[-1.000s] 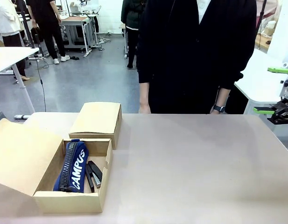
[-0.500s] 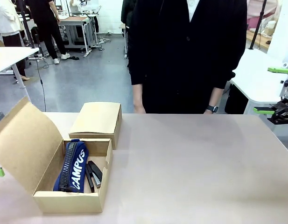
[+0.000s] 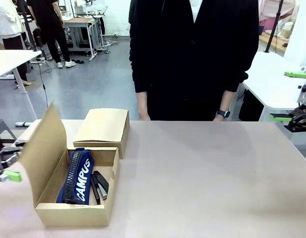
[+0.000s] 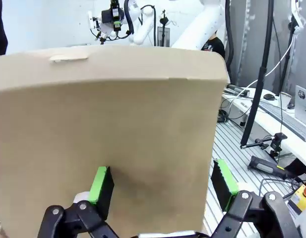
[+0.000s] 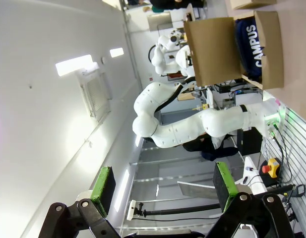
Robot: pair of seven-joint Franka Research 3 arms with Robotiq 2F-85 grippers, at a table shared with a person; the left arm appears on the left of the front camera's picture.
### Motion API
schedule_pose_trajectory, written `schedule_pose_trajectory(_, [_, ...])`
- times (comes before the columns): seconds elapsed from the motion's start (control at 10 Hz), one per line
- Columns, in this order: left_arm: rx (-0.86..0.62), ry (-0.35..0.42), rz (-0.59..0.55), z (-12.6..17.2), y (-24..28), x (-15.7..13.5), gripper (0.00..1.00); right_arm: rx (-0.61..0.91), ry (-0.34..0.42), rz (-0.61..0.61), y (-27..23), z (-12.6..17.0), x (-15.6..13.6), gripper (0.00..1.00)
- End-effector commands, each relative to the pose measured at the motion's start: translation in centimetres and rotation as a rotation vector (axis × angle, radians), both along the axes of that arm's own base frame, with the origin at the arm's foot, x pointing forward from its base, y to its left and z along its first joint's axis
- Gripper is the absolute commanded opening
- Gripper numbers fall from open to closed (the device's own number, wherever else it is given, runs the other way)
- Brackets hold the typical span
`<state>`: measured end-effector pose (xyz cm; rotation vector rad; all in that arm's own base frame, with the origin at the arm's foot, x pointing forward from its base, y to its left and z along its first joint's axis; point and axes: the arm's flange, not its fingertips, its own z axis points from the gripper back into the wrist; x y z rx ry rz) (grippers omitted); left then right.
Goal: Place items inside the box.
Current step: Close the lid of the Mailer Box closest to the robot.
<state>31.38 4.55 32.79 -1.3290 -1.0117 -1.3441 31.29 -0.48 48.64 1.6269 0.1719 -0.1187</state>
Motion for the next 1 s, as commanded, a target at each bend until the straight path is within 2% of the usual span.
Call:
schedule_pose_trajectory(0.0, [0.043,-0.002,-0.014,-1.3,-6.0,-3.8,1.0,0.021,0.018,-0.007,0.1,0.6,-0.1,1.0])
schedule_pose_trajectory(0.1, [0.109,-0.041,-0.023,-1.9,-7.6,-4.1,1.0,0.021,0.018,-0.007,0.1,0.6,-0.1,1.0])
schedule_pose_trajectory(0.3, [0.178,-0.045,-0.056,-3.2,-9.5,-4.4,1.0,0.021,0.018,-0.007,0.1,0.6,-0.1,1.0])
schedule_pose_trajectory(0.4, [0.174,-0.088,-0.01,-3.2,-10.0,-4.3,1.0,0.021,0.018,-0.007,0.1,0.6,-0.1,1.0])
schedule_pose_trajectory(0.9, [0.216,-0.159,0.035,-3.9,-10.7,-4.5,1.0,0.021,0.018,-0.007,0.1,0.6,-0.1,1.0])
